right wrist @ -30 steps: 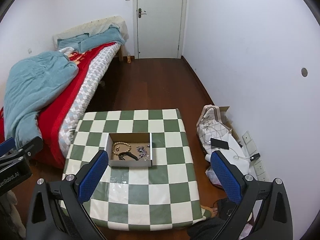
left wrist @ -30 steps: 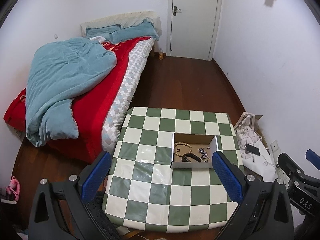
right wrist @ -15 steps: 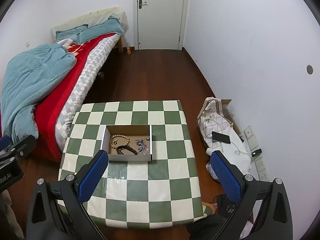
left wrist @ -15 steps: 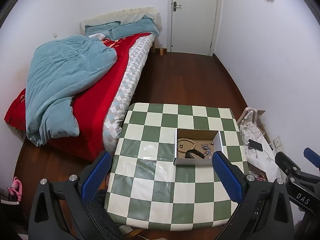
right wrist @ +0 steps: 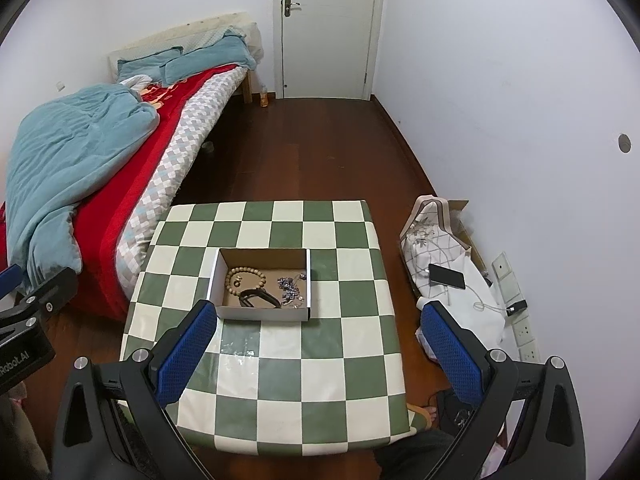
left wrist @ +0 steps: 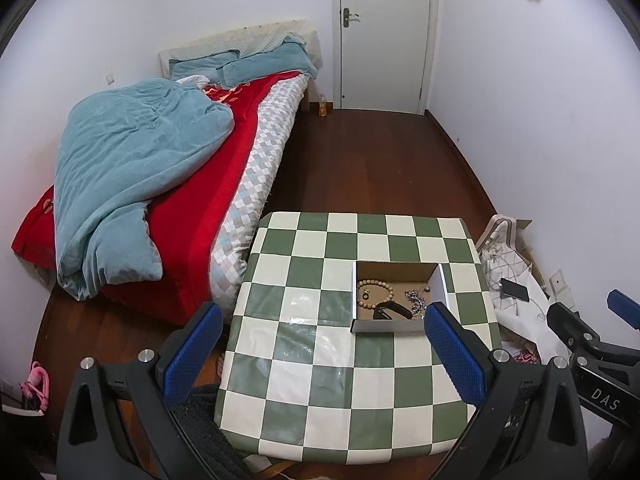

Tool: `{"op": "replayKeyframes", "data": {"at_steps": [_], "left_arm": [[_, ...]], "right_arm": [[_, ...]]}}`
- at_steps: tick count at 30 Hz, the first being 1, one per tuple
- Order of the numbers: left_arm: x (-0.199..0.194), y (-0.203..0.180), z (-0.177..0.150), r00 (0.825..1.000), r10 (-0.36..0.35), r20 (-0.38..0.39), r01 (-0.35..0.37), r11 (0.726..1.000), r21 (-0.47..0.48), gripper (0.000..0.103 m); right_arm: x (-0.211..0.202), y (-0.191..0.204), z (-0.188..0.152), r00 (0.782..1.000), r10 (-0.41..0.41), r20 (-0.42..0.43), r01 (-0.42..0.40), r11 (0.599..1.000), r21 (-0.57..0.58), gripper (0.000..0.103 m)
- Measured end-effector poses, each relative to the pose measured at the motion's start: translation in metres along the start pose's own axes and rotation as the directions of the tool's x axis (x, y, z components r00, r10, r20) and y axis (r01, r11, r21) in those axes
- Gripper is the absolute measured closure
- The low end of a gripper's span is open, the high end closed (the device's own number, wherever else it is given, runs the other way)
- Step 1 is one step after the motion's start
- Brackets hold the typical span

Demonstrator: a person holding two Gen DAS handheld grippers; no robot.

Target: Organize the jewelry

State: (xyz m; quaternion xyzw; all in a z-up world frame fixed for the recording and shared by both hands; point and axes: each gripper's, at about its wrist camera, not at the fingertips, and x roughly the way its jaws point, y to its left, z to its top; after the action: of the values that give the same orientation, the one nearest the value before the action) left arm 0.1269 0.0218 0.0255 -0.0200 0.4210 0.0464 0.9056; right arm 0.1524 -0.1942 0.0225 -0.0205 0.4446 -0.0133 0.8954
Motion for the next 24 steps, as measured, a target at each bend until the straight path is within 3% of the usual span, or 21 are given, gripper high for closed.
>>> {"op": "replayKeyframes", "data": {"at_steps": [24], "left_arm": [[-0.0038, -0.0018, -0.0027, 1.0, 0.0, 0.01, -0.001, 1.0, 0.02, 0.0]], "right_arm": [[-0.0017, 0.0018, -0.0005, 1.0, 0.005, 0.001, -0.005, 1.0, -0.001, 0.0]]}}
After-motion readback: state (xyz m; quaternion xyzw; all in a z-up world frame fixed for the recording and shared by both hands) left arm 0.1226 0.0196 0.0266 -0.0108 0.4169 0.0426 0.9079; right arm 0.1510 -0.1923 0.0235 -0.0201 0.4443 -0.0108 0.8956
